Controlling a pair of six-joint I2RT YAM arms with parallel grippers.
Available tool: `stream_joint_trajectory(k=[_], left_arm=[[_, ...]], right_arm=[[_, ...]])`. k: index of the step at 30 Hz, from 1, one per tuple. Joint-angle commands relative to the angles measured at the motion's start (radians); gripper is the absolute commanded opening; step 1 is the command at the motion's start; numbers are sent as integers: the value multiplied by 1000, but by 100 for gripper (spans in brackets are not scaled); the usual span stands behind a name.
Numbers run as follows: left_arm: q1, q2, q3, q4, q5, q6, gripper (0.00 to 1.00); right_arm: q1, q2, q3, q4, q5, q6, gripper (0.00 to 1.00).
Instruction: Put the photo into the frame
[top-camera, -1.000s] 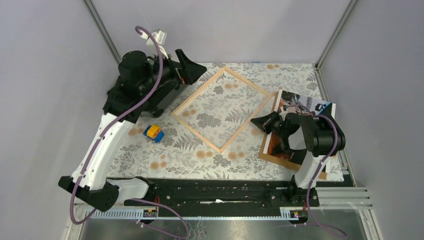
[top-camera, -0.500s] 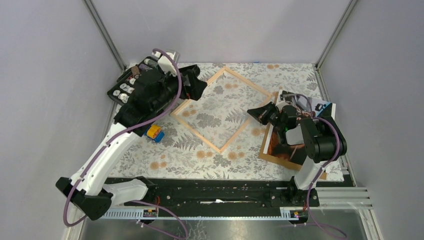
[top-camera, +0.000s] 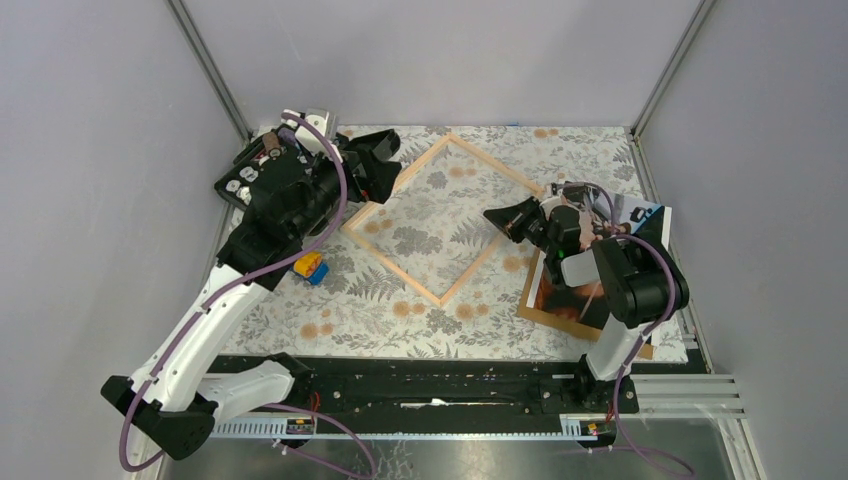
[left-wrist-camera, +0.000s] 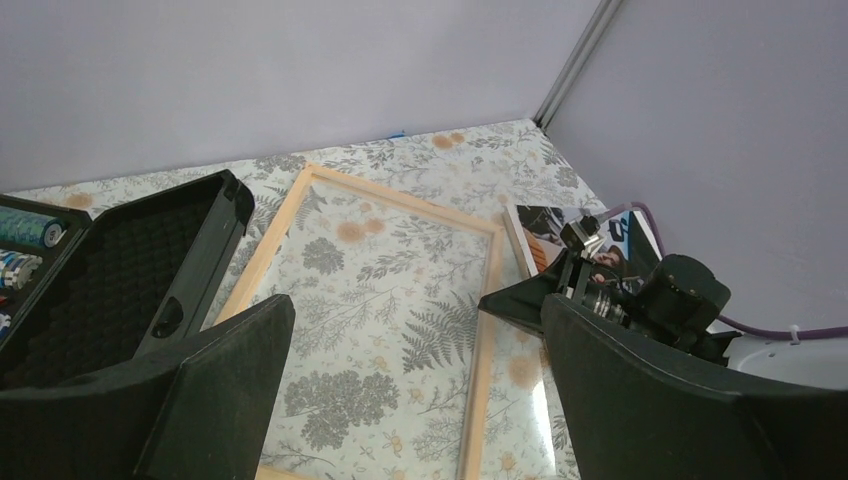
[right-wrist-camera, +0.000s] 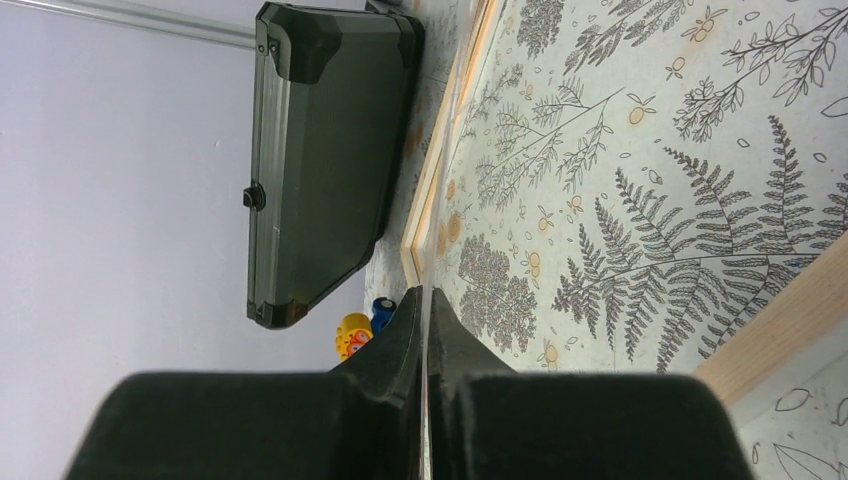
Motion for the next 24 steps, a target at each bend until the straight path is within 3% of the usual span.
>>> stream_joint_trajectory(k=[1, 17, 24], left_arm=[[4, -23, -5, 66, -6, 6, 99], [3, -15, -8, 68, 8, -5, 99], [4, -14, -9, 66, 7, -9, 99]], right_arm=[[31, 27, 38, 115, 86, 38, 0], [67, 61, 98, 92, 134, 32, 0], [78, -11, 44, 50, 166, 16, 0]])
